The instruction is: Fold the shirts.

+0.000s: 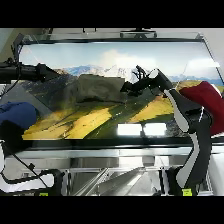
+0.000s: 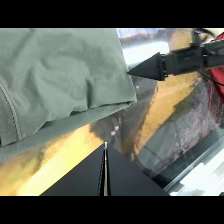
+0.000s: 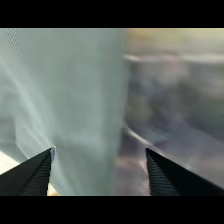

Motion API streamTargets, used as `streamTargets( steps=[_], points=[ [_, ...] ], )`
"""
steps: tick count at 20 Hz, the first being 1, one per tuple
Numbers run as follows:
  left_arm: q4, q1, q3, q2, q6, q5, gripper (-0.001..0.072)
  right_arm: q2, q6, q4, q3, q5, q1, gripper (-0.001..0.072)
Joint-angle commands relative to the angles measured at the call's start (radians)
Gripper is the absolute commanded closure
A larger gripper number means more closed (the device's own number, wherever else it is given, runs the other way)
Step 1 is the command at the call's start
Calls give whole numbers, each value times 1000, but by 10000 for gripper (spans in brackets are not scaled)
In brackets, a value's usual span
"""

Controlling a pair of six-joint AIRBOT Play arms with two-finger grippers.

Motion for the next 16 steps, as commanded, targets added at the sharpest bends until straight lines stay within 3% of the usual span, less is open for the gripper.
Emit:
streamTargets(
  steps=[1, 3, 4, 7, 11, 16],
  points=[
    [1, 1, 0, 1, 11, -1, 704, -49, -79, 127, -2, -66, 27, 277],
    [0, 1, 0, 1, 13, 0, 704, -50, -121, 194, 0, -90, 40, 501],
    [1, 1, 0, 1, 13, -1, 704, -48, -164, 241, 4, -81, 42, 700],
    [1, 1, 0, 1, 13, -2, 704, 24, -190, 273, 8, -27, 27, 697],
    [0, 0, -2, 1, 12, -18, 704, 275, -176, 228, 7, 44, -54, 698],
    [0, -1, -2, 1, -3, -134, 704, 624, 12, -134, 7, 173, -180, 698]
  ],
)
